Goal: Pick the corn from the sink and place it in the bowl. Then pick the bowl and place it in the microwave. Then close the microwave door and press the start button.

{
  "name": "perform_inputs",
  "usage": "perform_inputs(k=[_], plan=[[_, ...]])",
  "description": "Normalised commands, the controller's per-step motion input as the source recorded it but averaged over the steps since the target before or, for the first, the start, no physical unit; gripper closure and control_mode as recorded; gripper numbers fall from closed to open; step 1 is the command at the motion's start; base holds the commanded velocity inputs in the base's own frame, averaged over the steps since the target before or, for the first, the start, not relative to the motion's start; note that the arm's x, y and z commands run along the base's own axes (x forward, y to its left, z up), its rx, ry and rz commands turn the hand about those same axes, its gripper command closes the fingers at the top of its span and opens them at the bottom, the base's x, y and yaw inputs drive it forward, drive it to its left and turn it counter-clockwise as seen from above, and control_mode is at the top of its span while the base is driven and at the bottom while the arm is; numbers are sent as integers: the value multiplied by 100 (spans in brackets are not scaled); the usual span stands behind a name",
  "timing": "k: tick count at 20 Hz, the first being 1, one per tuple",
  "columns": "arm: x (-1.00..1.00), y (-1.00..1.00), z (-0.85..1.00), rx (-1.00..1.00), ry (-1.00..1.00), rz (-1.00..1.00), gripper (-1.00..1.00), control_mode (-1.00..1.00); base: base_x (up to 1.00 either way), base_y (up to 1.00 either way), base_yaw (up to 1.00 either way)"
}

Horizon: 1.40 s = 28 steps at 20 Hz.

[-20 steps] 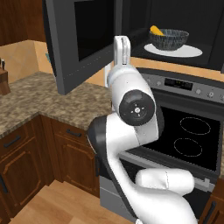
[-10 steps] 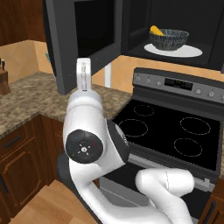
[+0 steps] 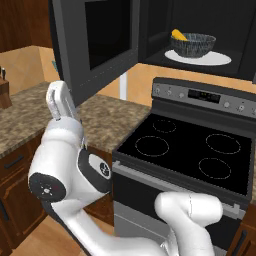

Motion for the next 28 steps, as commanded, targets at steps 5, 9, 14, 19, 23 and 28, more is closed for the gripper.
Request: perform_inputs(k=[5,9,14,19,23,28], plan=[[65,81,-27,1,0,-10,-100,-100,0,0,0],[76,70,-32,5,0,-7,-100,-100,0,0,0],[79,38,-33,4,0,-4,-100,-100,0,0,0],[70,-7,-3,2,-1,-2,-100,-100,0,0,0],[80,-17,-8,1,0,-1,-100,-100,0,0,0],[24,-42,-1,5,-3,0,-100,-100,0,0,0]])
